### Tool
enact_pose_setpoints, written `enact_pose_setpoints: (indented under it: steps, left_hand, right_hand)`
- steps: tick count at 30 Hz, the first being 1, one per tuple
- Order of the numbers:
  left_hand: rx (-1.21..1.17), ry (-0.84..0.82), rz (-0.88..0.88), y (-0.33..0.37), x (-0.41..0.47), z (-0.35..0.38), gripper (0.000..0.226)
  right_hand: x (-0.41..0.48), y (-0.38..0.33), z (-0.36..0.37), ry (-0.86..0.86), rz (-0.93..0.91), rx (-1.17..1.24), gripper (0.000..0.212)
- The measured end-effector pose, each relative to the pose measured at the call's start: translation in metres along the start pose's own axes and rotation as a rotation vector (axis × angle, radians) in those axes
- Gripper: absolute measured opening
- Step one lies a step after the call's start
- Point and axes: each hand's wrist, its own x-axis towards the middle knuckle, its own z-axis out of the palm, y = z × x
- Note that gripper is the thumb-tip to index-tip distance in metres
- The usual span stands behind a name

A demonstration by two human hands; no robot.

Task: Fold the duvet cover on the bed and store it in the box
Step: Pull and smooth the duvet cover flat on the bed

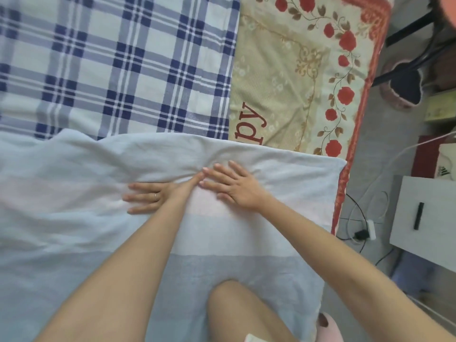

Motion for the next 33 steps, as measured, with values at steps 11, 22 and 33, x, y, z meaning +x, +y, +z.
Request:
enact_pose_setpoints:
  steps: [11,22,33]
  left_hand:
    - [0.023,0.0,0.617,-0.064,0.029,0.0,0.101]
    - [0.314,0.43,0.758,-0.347,0.146,-0.133,0.074]
    - [0.123,0.4,0.576,-0.369,0.208,-0.204,0.088]
  right_hand:
    - [-0.004,-0.015,0.0,-0.027,0.759,0.218,0.056]
    - [0.107,-0.246,0.007,-0.145,-0.498,0.004,0.063]
    - [0.326,-0.289,-0.094,-0.256,0.43,0.057,0.079]
